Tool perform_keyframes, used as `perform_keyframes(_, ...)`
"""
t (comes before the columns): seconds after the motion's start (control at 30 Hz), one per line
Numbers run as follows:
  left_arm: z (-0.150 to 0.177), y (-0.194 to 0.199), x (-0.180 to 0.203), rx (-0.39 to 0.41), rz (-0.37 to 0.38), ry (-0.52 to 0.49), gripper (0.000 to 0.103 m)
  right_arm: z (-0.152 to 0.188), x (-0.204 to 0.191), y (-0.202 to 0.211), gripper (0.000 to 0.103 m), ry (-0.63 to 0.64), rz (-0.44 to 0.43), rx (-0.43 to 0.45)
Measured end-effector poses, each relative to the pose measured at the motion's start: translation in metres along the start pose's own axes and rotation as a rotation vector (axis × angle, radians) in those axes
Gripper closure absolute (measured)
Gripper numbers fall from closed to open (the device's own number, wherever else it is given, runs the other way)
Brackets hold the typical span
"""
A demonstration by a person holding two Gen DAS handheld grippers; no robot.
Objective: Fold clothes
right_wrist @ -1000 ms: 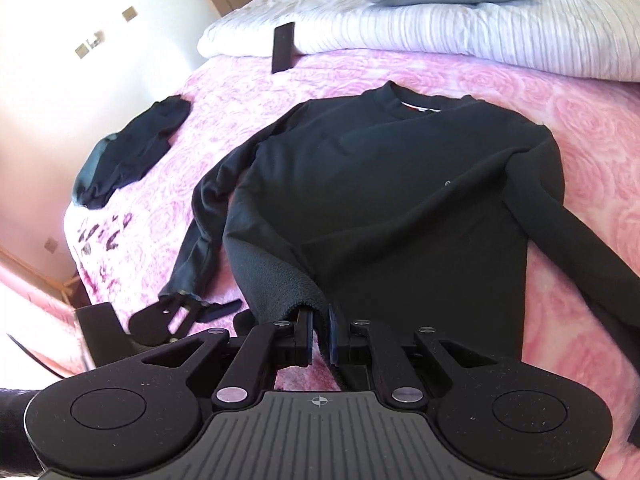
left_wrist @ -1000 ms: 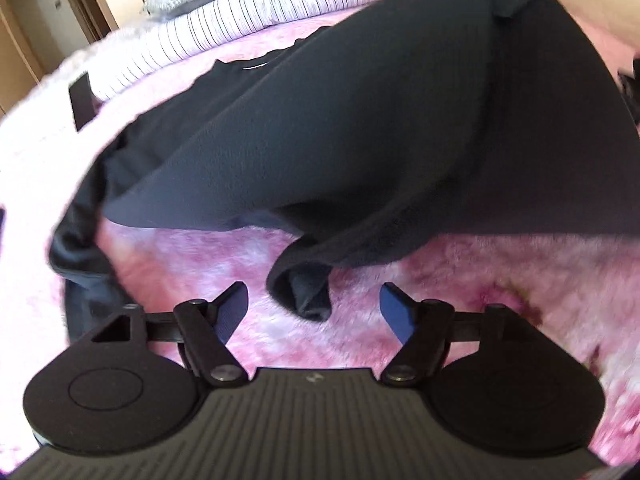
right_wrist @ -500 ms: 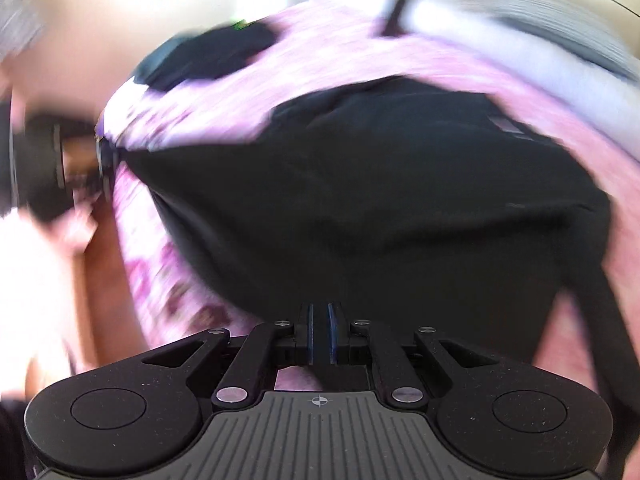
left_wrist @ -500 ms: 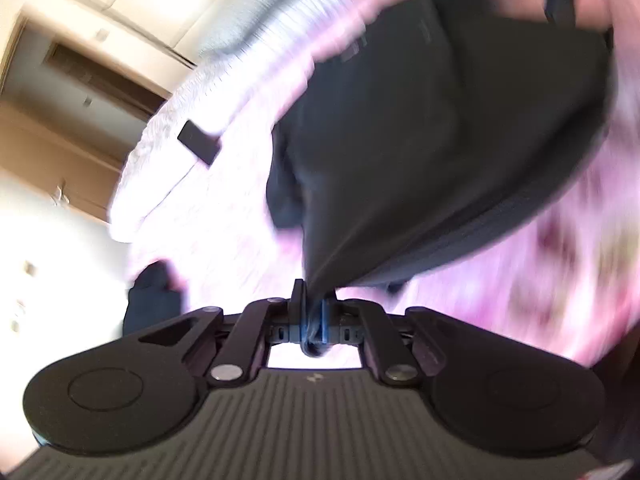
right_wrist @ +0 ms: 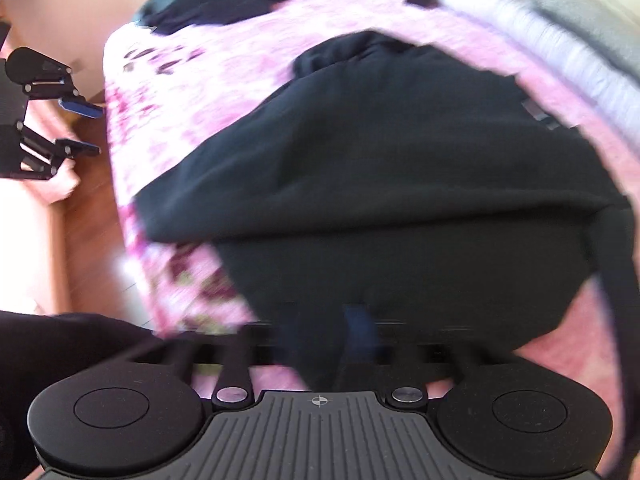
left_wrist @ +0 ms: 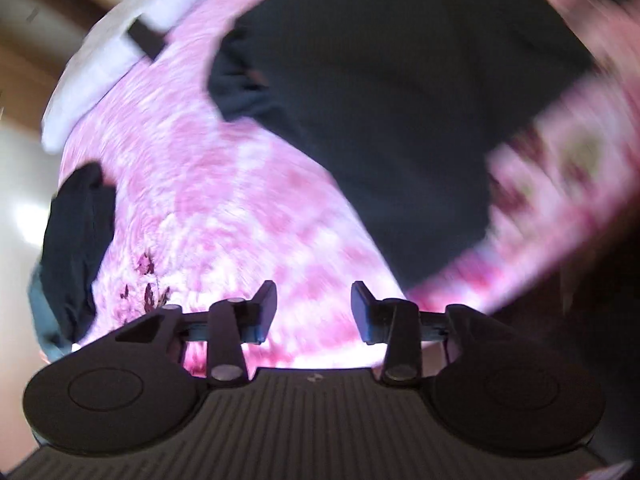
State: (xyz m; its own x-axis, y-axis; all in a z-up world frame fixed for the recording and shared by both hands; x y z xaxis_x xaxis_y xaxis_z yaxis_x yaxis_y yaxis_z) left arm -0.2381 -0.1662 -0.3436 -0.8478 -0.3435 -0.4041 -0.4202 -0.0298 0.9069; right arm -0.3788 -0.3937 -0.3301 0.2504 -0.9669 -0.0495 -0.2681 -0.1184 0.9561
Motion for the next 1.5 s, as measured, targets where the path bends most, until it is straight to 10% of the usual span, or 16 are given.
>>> perform_keyframes(0.03, -0.012, -0.007, -0.016, 0.018, 0.021, 0.058, 0.058, -0.008, 0.001, 0.005, 0.017, -0.005, 0.018, 0.030)
perform_keyframes(0.33, -0.146, -0.131, -0.129, 0.113, 0.435, 0.509, 0.058, -0.092, -0.016, -0.031, 0.017, -0.125, 0.073, 0.012)
perform_keyframes(0.47, -0.174, -0.168, -0.151, 0.089, 0.680, 0.557, 0.101, -0.131, -0.021, -0.059, 0.017, -0.223, 0.092, -0.051)
perform_keyframes(0.53, -0.177, -0.167, -0.170, 0.107, 0.758, 0.522, 0.101, -0.155, -0.024, -0.071, 0.017, -0.260, 0.098, -0.070)
perform_keyframes(1.03, -0.144, -0.207, -0.398, 0.128, 0.525, 0.569, 0.095, -0.327, -0.054, -0.135, 0.017, -0.222, 0.013, -0.024)
perform_keyframes(1.17, -0.132, -0.203, -0.374, 0.121, 0.612, 0.543, 0.070, -0.329, -0.061, -0.155, 0.017, -0.255, -0.053, -0.043)
perform_keyframes(1.5, -0.093, -0.181, -0.295, 0.069, 0.686, 0.455, 0.070, -0.313, -0.035, -0.192, 0.030, -0.541, -0.202, -0.014)
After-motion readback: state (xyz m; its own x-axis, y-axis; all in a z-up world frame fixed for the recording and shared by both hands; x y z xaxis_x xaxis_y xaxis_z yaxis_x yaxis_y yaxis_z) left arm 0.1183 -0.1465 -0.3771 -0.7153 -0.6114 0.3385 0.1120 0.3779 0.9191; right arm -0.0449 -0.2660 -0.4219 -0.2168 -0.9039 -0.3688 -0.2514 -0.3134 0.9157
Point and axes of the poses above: each gripper's, at about its wrist camera, not at the fingertips, and y roughly against the way its jaws point, x to its right, z to its underside, the point moved 6 cm from there along -y, roughly the way its jaws point, and after that the axes turned 11 degrees about -x, right-handed, at the moved point
